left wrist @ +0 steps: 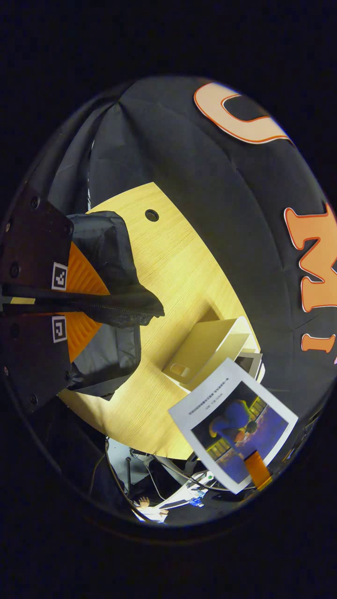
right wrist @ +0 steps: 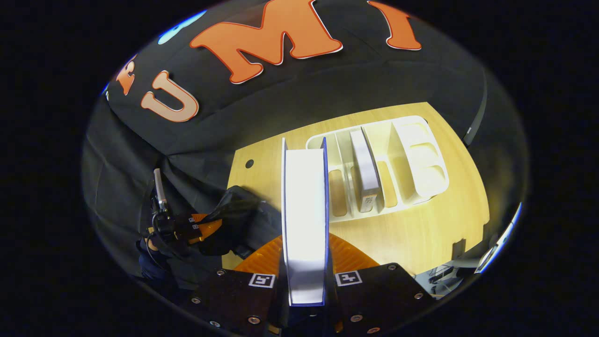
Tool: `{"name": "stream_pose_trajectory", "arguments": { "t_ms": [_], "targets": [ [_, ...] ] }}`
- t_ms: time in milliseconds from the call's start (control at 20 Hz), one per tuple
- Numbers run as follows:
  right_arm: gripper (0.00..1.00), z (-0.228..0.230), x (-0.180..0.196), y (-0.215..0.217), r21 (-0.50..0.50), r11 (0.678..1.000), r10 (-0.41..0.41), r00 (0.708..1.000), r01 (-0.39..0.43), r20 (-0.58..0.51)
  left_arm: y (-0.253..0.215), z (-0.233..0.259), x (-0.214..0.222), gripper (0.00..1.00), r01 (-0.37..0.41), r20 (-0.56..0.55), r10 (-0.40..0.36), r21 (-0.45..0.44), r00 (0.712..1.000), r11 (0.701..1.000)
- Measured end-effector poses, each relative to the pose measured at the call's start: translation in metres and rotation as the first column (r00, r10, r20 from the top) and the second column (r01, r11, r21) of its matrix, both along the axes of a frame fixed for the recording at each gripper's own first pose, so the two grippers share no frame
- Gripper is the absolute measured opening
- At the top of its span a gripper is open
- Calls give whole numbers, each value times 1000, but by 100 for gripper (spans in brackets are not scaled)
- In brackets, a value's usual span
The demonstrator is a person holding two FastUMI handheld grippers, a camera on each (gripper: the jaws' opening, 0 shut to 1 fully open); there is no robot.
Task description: Open the schoolbag, grab two books from the bookshelf and put them into the schoolbag.
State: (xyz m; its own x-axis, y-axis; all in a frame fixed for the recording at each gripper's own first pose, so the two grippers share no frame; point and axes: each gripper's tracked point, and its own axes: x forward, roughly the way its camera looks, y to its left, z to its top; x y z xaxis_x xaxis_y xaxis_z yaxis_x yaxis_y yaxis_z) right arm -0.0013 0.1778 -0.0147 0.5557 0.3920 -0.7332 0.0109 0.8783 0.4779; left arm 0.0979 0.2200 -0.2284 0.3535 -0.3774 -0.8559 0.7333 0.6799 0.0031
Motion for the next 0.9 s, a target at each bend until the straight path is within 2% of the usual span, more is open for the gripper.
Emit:
{"name": "stream_pose_trajectory", "arguments": {
  "t_ms": [350, 900],
  "targets": [
    [32, -28, -19, 44, 165, 986, -18, 1000, 17, 4, 2, 17, 7, 6, 51, 11, -51, -7, 999, 999],
    [31, -90, -15, 129, 377, 926, 55, 997, -27, -62, -3, 32, 8, 5, 6, 3, -5, -33, 1000, 999]
  ]
}}
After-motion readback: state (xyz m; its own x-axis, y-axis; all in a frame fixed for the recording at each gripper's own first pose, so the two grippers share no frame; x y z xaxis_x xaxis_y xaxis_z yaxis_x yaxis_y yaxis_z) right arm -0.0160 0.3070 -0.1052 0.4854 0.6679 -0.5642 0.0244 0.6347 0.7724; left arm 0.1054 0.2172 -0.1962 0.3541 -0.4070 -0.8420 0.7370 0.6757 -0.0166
